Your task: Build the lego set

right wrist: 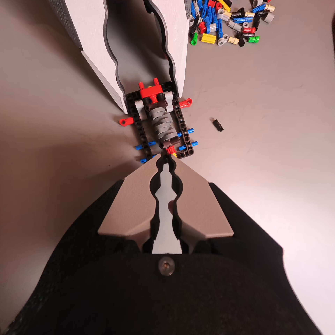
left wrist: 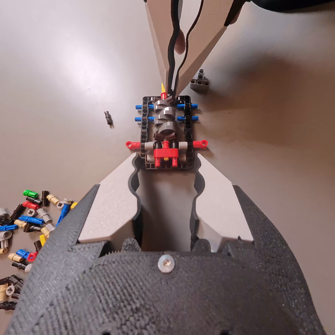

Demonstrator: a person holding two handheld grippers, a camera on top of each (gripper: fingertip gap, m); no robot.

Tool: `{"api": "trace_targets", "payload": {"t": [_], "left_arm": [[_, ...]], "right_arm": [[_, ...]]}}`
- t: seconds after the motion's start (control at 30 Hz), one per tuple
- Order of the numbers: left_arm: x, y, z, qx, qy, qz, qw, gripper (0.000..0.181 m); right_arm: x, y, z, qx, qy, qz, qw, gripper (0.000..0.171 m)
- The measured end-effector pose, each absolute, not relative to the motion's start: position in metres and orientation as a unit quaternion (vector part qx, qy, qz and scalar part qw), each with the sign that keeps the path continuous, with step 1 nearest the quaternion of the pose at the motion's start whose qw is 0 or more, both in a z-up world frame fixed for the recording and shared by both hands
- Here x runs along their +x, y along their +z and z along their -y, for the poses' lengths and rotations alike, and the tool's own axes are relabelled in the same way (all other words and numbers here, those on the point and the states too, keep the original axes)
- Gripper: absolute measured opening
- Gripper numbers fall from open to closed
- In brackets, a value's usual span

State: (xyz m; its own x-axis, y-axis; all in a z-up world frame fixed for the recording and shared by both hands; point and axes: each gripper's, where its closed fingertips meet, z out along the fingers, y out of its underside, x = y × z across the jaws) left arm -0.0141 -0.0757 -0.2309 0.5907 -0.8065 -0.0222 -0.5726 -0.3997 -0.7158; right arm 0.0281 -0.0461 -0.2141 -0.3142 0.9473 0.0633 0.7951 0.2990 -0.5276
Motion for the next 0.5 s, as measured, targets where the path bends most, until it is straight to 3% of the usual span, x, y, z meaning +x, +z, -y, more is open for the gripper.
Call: {"api": "trace_targets", "payload": {"t": [0.5], "left_arm": [[-0.0121, -0.2307, 0.0754, -0.816, -0.174, -0.419, 0.357, 0.059]], "right_arm": [[0.0306, -0.2148, 0.0468, -0.562, 0.221, 0.776, 0.184, 0.002]]}}
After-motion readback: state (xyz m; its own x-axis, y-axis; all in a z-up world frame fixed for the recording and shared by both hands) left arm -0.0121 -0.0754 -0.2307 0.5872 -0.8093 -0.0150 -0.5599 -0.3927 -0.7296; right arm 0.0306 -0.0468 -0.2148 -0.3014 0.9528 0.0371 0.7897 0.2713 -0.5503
